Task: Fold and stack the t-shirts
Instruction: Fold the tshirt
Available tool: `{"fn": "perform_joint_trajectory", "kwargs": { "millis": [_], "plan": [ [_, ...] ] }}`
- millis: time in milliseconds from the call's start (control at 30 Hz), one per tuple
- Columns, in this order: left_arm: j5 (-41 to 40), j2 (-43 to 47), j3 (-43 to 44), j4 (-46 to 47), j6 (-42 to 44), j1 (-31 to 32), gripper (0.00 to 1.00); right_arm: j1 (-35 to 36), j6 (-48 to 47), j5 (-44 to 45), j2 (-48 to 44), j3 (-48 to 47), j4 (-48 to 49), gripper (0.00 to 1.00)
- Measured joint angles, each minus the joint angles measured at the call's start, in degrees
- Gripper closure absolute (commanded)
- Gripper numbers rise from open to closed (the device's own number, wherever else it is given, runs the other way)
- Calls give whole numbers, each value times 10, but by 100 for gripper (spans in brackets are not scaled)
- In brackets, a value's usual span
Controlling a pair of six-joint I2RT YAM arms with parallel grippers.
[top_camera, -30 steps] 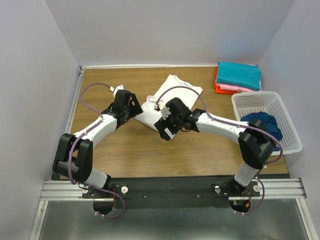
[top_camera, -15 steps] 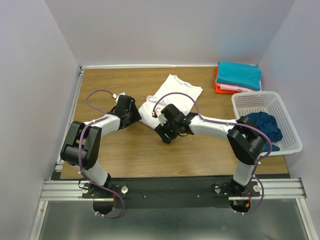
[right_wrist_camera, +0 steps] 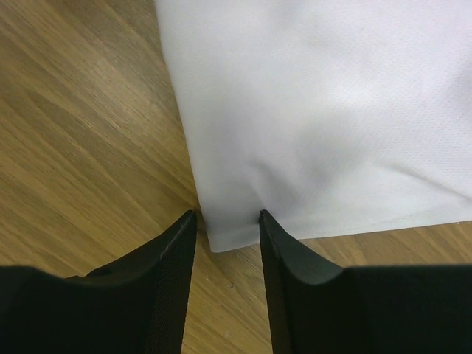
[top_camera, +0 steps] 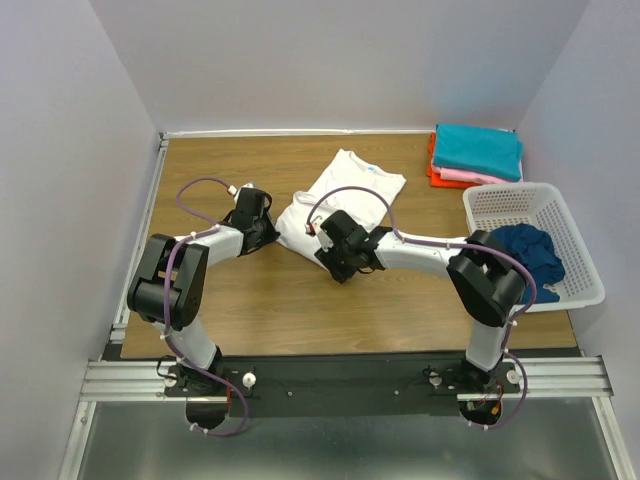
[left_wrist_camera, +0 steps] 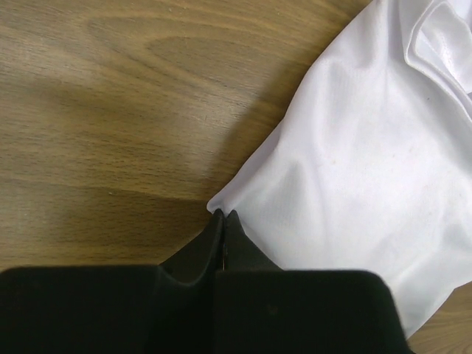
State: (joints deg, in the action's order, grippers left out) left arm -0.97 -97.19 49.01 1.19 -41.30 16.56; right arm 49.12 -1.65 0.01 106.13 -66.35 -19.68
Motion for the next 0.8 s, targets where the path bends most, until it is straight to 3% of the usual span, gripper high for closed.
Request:
{"fn": "perform_joint_trajectory", "kwargs": {
  "millis": [233,400,800],
  "plan": [
    [1,5,-9,6,-1,0,100,1,15,0,-5,10,9,80],
    [-1,67,-59,1,-3,0,100,7,37,-29,-19,23,6,85],
    [-66,334,-83,-86,-26,0,100,31,101,-238,-152,39,-7,86]
  ]
}}
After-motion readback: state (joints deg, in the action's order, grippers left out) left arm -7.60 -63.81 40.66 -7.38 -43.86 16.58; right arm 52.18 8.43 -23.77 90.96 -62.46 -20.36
